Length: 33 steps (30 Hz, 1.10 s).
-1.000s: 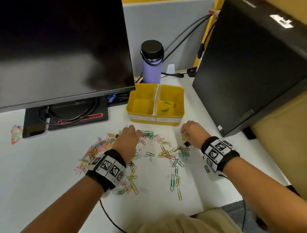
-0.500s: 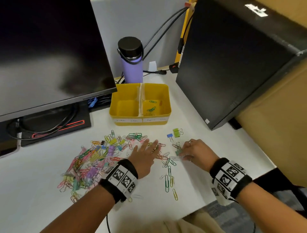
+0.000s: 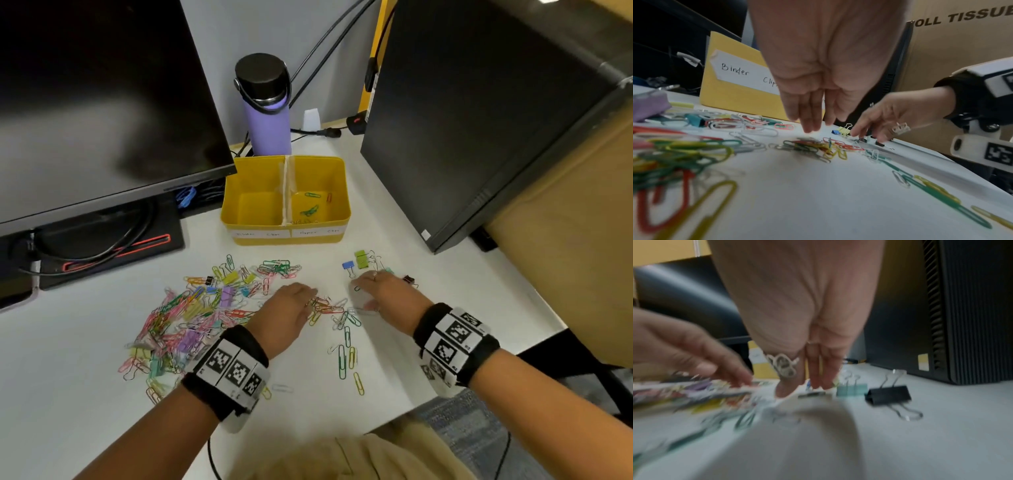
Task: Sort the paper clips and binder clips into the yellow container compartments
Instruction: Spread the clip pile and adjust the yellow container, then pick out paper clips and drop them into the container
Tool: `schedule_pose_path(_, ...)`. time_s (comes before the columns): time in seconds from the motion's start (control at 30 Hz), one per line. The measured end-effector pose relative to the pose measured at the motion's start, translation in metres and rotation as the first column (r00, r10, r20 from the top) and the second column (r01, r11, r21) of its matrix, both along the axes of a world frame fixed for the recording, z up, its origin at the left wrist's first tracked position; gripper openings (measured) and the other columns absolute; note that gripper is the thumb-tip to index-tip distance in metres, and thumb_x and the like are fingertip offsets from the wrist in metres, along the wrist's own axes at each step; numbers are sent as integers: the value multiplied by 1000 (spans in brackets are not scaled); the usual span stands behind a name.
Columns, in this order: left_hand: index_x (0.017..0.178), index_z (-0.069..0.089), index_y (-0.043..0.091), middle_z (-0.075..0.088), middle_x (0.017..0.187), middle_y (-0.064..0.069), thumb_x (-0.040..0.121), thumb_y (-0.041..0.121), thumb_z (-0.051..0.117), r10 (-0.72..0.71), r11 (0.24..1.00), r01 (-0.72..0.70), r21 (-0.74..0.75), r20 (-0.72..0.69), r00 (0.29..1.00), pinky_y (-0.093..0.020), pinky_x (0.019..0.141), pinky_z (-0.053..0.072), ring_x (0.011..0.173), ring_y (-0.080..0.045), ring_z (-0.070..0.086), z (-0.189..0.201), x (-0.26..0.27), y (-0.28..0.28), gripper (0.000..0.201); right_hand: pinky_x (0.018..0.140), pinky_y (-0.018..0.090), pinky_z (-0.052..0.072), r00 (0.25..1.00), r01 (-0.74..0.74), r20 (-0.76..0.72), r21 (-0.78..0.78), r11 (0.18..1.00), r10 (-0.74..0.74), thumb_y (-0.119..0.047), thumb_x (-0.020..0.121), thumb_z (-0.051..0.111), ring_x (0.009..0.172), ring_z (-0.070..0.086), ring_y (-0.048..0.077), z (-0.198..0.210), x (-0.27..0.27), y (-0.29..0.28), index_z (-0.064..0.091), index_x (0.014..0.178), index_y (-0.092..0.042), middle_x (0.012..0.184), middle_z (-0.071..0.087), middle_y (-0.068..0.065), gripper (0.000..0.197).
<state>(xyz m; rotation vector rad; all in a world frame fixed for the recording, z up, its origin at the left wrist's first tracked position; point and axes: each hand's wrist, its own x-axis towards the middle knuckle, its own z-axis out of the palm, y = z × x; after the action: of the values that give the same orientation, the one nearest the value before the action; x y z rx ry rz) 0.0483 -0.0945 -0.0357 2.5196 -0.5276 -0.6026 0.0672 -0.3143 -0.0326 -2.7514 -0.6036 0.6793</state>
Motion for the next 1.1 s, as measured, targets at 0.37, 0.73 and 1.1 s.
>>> schedule_pose_path(0.37,136,18,11,24,134,-8,46,79,65,92,910,-51,411,-81,992,-44,90,44,121,-27,28,-6,-41,-49,121,96,35,39,987,57,-148,7,998,-55,-25,53,87,112,39,27,-10,-30,27,22,138,-13,127,33,11,108)
schedule_pose_path(0.73,129,27,8,30,130,-8,73,65,58,340,840,-305,449,3,941,-39,89,47,120,-26,33,-11,-47,-58,86,81,33,51,979,-165,-102,116,980,177,0,79,62,95,56,29,-6,8,36,60,107,-11,114,48,12,29)
schedule_pose_path(1.1,122,39,9,36,127,-15,84,-6,44,257,883,-225,412,-22,966,-35,94,40,113,-33,42,-9,-14,-26,41,76,37,46,998,-38,-44,3,999,38,7,86,42,83,50,29,-10,-12,42,49,103,-4,105,49,19,22)
